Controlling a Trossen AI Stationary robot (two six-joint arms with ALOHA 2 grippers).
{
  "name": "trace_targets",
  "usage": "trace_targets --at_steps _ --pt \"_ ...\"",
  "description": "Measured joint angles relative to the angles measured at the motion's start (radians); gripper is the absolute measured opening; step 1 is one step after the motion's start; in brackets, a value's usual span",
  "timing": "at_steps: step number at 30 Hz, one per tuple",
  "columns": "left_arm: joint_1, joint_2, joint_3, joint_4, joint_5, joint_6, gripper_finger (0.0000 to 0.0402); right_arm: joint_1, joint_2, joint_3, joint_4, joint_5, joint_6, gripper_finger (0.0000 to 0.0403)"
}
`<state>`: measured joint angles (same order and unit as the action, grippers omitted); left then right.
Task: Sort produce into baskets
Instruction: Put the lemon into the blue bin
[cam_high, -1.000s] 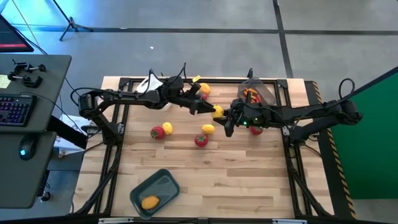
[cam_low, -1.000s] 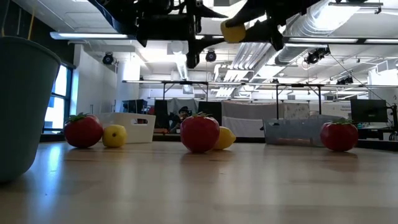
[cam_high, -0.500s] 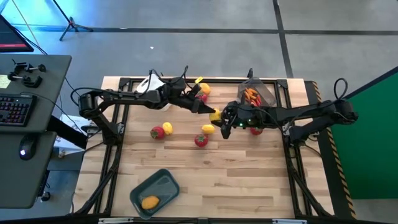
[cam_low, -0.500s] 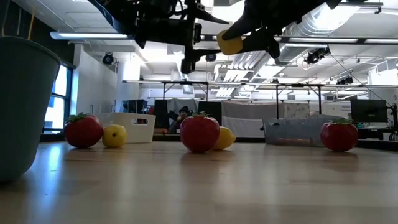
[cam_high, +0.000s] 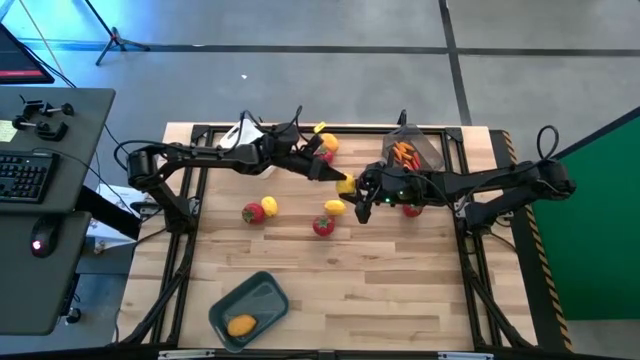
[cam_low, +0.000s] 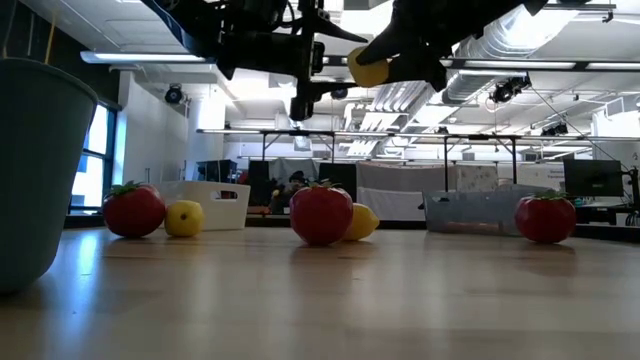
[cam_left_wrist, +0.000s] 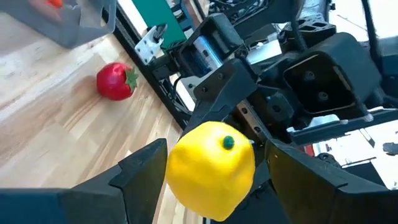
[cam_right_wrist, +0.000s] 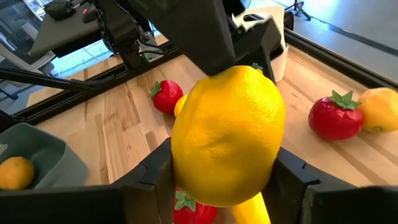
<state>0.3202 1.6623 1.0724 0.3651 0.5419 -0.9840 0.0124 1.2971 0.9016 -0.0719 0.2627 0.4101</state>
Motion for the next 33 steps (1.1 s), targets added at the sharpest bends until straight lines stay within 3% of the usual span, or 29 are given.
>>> trace_targets --at_steps 26,33 --pt "-0.022 0.001 0.0 -0.008 0.019 0.006 0.0255 0.0 -0.001 0.0 0.039 -0.038 -0.103 0.0161" --pt "-0.027 0.001 0.0 -0.004 0.016 0.053 0.0215 0.001 -0.001 0.0 0.038 -0.034 -0.131 0.0175"
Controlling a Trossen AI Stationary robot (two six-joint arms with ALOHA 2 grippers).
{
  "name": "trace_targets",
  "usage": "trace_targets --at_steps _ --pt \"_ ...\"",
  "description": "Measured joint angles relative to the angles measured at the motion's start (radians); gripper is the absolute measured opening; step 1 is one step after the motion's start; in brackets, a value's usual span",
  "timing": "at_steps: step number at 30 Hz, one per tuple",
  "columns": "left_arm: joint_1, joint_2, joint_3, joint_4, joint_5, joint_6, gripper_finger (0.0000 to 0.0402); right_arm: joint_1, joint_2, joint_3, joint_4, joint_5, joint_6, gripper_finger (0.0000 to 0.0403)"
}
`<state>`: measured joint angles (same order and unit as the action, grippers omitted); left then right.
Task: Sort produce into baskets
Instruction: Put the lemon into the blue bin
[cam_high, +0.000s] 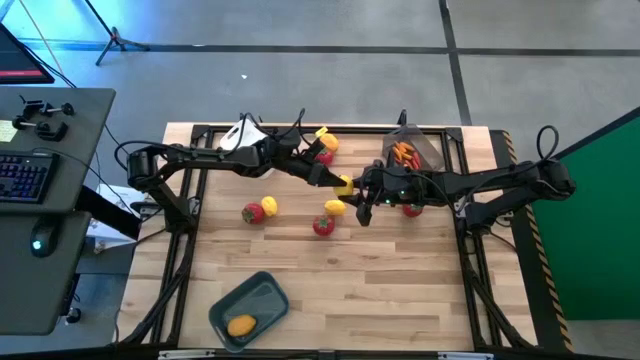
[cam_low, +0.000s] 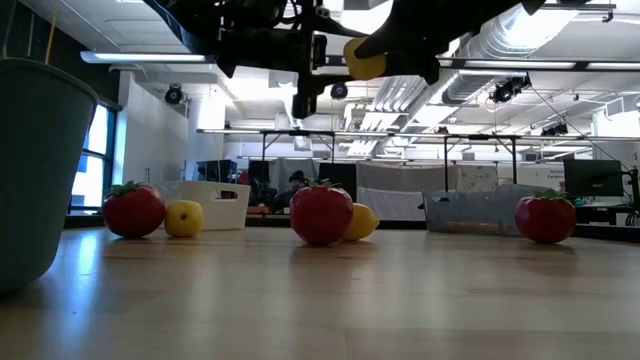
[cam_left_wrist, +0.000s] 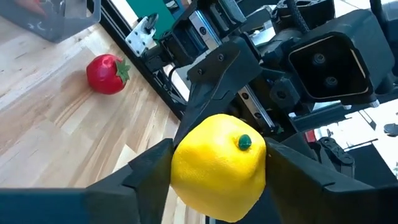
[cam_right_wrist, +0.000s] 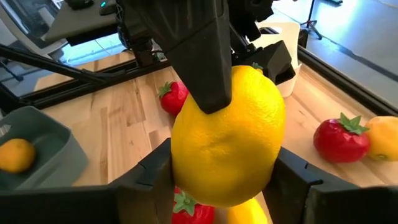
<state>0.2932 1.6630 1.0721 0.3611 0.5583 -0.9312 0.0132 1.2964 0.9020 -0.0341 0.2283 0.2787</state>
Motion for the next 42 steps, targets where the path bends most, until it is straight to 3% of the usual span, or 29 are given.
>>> trace_targets --at_steps 7,14,20,24,28,33,42 --pt "0.021 0.0 0.0 0.003 0.052 0.074 0.016 0.001 0.0 0.0 0.008 0.015 0.004 0.0239" --pt "0.063 -0.05 -0.001 -0.026 0.137 0.115 0.0152 0.0 -0.052 0.0 -0.019 0.024 -0.035 0.026" --pt "0.072 -0.167 -0.002 -0.258 0.177 0.246 0.0151 -0.003 -0.106 0.001 -0.112 0.053 -0.05 0.0261" --pt "0.039 -0.282 -0.002 -0.518 0.174 0.372 0.015 -0.02 -0.107 0.001 -0.185 0.037 -0.027 0.0261" --pt "-0.03 -0.393 -0.002 -0.787 0.12 0.472 0.015 -0.045 -0.099 0.001 -0.227 -0.012 -0.026 0.0261" --pt "-0.175 -0.494 -0.002 -1.059 -0.04 0.5 0.015 -0.075 -0.084 0.001 -0.234 -0.069 -0.056 0.0261" --pt "-0.532 -0.538 -0.069 -1.176 -0.203 0.245 0.0149 -0.111 -0.046 0.001 -0.236 -0.125 -0.104 0.0261"
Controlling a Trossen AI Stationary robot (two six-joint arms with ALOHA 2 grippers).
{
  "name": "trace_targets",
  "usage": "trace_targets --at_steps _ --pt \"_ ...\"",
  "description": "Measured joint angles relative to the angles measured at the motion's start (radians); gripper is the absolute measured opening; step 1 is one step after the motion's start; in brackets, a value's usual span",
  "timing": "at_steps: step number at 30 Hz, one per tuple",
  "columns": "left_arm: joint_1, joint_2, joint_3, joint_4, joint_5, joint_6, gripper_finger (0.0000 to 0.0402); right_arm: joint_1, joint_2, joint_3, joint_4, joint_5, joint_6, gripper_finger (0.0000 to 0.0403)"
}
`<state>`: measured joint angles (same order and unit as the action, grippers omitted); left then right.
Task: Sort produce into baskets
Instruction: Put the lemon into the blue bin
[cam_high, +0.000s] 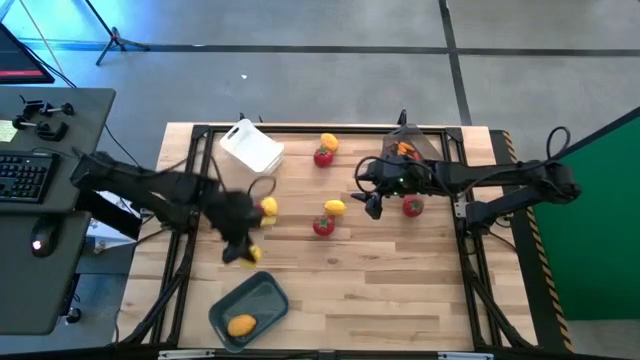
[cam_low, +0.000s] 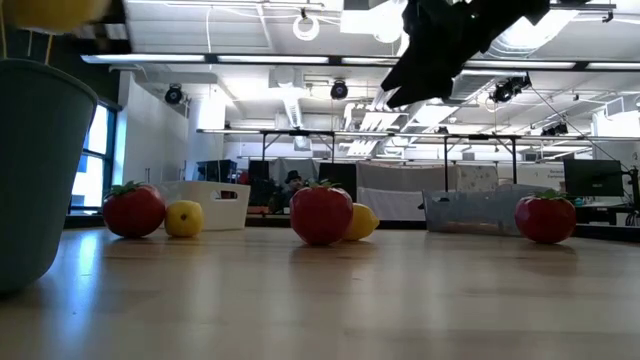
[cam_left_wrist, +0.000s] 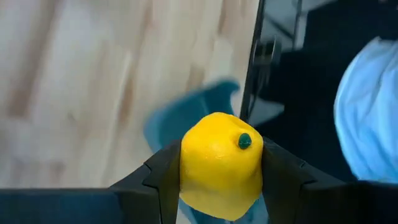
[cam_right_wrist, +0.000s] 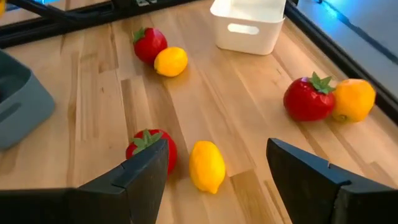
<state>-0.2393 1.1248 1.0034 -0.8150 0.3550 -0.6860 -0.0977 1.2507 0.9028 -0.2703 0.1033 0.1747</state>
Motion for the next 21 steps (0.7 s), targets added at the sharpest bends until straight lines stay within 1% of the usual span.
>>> trace_targets --at_steps 5,9,13,16,21 --pt "-0.206 0.024 -0.044 0.016 -0.061 -0.19 0.0149 -0.004 0.019 0.0 -0.002 -0.01 0.0 0.0261" --pt "-0.326 0.06 -0.062 0.083 -0.078 -0.326 0.0149 -0.004 0.021 0.0 -0.002 -0.01 0.0 0.0261" --pt "-0.423 0.118 -0.071 0.215 -0.068 -0.452 0.0149 -0.004 0.021 0.0 -0.002 -0.01 -0.016 0.0261" --pt "-0.478 0.178 -0.071 0.287 -0.055 -0.516 0.0149 -0.004 0.021 0.0 -0.003 -0.008 -0.019 0.0261" --pt "-0.532 0.262 -0.072 0.26 -0.036 -0.561 0.0149 -0.004 0.021 0.0 -0.002 -0.007 -0.019 0.0261"
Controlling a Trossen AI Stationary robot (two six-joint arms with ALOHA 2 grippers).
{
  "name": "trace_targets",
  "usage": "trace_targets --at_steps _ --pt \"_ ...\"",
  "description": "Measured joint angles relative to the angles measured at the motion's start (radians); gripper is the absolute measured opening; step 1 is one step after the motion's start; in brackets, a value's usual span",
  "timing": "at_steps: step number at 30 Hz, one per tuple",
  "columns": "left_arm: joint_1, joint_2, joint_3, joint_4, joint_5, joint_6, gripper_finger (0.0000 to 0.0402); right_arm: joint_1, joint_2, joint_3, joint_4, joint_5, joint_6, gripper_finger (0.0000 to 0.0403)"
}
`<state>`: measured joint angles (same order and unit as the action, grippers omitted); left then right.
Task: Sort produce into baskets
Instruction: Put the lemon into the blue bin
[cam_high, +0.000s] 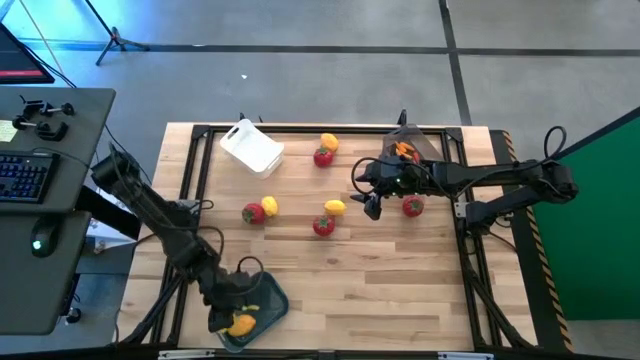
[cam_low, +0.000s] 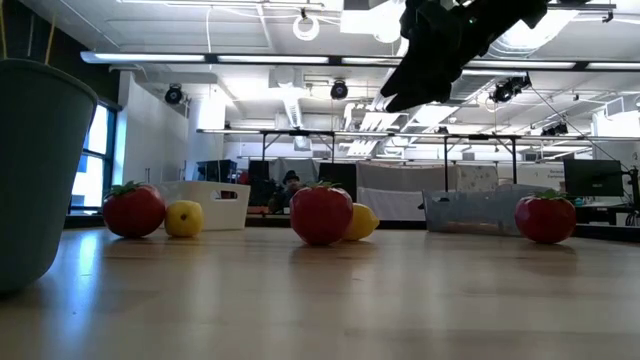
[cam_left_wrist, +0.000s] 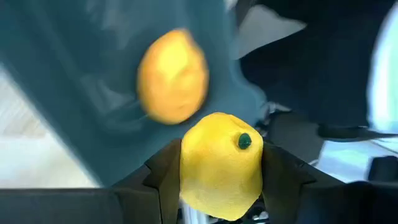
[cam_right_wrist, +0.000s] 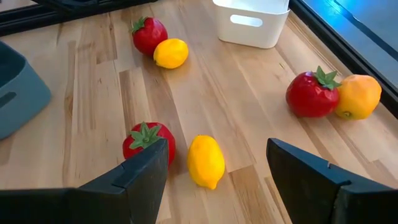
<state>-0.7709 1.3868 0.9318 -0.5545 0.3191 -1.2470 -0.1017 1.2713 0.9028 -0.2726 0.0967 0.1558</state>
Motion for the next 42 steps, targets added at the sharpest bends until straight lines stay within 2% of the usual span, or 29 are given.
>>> trace_targets --at_steps 9,19,31,42 --pt "0.043 0.048 -0.003 -0.034 0.029 -0.016 0.0149 0.0 0.0 0.0 0.0 0.0 -0.003 0.0261" --pt "0.117 0.048 -0.004 -0.123 0.065 0.078 0.015 0.0 0.0 0.0 0.0 0.007 0.001 0.0261" --pt "0.115 0.048 -0.004 -0.122 0.095 0.105 0.0217 0.0 0.0 0.0 0.0 0.006 0.001 0.0261" --pt "0.117 0.041 -0.004 -0.127 0.124 0.145 0.0222 0.0 0.0 0.0 0.0 0.006 0.001 0.0261"
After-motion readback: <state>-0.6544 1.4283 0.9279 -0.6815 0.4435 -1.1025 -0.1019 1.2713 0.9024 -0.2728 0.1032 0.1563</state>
